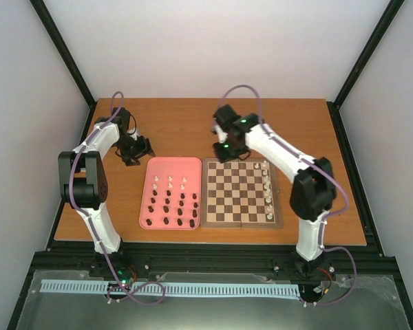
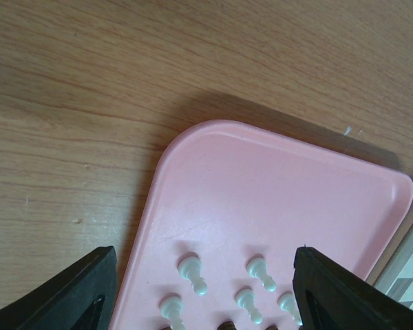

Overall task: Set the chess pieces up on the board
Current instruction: Place the chess piece on the chessboard.

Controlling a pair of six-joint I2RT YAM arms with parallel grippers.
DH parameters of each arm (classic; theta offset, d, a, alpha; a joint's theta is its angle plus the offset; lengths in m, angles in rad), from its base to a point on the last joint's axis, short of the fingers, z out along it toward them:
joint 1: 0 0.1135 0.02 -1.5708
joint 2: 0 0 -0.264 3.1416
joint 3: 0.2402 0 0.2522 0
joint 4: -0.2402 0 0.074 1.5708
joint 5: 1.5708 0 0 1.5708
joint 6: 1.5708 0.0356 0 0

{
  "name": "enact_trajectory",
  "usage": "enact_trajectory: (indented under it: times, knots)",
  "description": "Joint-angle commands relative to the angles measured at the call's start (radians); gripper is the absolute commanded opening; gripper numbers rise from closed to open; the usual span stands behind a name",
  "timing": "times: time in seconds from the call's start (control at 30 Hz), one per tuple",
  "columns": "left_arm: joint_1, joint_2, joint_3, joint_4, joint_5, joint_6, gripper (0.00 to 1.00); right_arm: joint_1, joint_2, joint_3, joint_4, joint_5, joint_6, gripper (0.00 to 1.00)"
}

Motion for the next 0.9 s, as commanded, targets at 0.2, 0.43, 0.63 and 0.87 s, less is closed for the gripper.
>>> enact_trajectory:
  times: [0.2,0.43,0.63,0.87]
  knots:
    - [-0.004,-0.003,0.01,0.001,0.013,0.012,0.79,-0.255,-0.177,-0.36,0.058,0.081,0.072,0.03]
    - [-0.003,-0.002,0.015,-0.005,0.002,0.016,0.79,-0.282,-0.142,-0.39,0.076,0.112,0.055,0.03]
    - [-0.004,0.01,0.025,-0.009,0.003,0.017,0.79,-0.305,-0.108,-0.393,0.078,0.139,0.041,0.03]
    - [-0.003,0.016,0.029,-0.011,0.002,0.019,0.79,-0.318,-0.089,-0.396,0.082,0.145,0.035,0.03]
